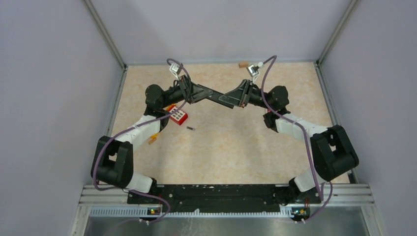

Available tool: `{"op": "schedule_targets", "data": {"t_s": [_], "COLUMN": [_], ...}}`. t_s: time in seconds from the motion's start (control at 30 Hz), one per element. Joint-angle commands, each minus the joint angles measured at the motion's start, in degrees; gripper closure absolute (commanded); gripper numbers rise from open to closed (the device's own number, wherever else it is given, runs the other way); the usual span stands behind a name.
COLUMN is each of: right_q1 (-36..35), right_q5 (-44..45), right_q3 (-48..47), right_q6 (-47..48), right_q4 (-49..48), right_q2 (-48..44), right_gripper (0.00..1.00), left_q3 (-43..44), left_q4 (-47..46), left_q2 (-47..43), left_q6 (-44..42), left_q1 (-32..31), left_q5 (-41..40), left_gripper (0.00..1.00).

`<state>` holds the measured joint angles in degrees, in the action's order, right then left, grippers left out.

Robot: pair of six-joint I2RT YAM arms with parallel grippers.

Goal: Load the batteries into the remote control

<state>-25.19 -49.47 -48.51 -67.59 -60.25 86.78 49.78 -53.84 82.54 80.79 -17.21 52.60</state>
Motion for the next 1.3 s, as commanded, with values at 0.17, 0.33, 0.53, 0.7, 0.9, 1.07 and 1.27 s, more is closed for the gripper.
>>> {"op": "schedule_targets", "data": {"t_s": [0.17,0.33,0.53,0.7,0.9,1.07,1.27], "right_q1": [3.46,3.45,3.45,3.46,3.46,3.48,3.47], "right_q5": [-2.34,4.73,5.63,7.42,8.79,8.17,8.08], "right_q3": [0.65,-1.51,-3.11,-3.71,-5.47,-9.91,-11.69], "right_q6": [1.37,8.64,6.63,7.45,9.94,11.45,11.6], "right_q4": [-2.92,14.75,15.99,21.02,32.46,46.12,49.95], "right_q2": [1.88,0.76,1.41,-1.14,-3.96,-3.57,-3.38], "right_gripper": [0.77,0.65,0.52,0.37,0.38,0.54,0.66], "left_q3": [-0.68,-0.21,0.28,0.2,1.35,1.95,2.18], "left_q4": [-12.77,-6.9,-6.51,0.3,10.44,13.59,16.54], "left_q2": [-2.61,-4.14,-3.36,-4.27,-6.38,-7.19,-8.02], "left_q6": [8.42,3.99,3.77,-1.65,-10.2,-13.32,-16.15], "left_q1": [4.55,4.57,4.56,4.56,4.56,4.56,4.56], "left_q5": [-2.35,-2.4,-1.62,-2.54,-4.14,-4.57,-5.55], "left_gripper": [1.0,1.0,1.0,1.0,1.0,1.0,1.0]}}
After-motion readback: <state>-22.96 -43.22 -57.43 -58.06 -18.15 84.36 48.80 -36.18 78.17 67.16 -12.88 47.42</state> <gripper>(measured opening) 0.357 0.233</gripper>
